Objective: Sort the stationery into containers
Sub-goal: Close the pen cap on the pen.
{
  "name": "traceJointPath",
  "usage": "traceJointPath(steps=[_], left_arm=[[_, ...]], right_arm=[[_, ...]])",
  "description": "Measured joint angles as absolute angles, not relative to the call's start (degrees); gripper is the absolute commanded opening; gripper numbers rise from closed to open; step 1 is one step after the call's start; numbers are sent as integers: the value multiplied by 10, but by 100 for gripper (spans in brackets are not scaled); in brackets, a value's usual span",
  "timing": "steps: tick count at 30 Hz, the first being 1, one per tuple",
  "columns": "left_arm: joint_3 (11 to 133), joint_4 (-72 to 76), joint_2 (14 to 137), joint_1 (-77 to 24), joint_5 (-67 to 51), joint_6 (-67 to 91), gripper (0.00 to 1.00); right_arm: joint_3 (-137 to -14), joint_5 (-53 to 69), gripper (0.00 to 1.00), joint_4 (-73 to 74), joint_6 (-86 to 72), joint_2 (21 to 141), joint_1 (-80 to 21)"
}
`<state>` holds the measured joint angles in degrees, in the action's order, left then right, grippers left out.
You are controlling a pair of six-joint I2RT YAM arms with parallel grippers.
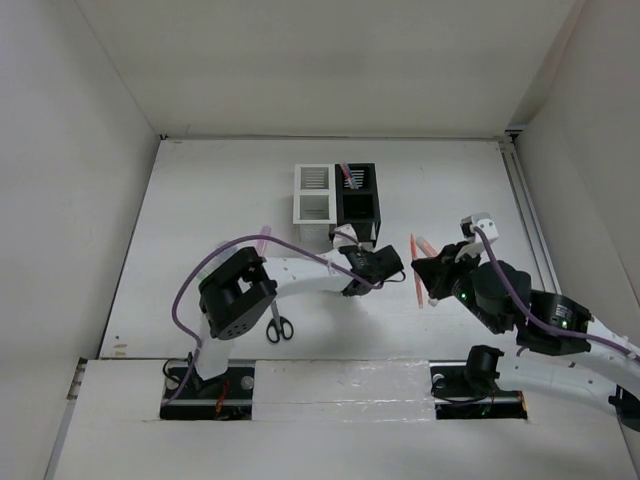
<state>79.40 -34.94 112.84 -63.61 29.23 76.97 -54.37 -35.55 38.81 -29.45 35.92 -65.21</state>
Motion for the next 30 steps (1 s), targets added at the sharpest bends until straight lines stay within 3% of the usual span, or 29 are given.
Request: traceJointPath(steps=[8,15,20,30], left_arm=[[781,-420,972,-640,367,771,0],[735,-436,787,-555,432,723,0],[663,-339,626,-540,459,611,0],[456,-97,301,-571,385,434,0]], right_arm=[[-543,-355,0,364,-294,375,-652],[-499,-315,0,254,-282,433,-652],[-478,-215,0,116,-269,515,-648],[-442,1,0,-137,-272,644,-634]])
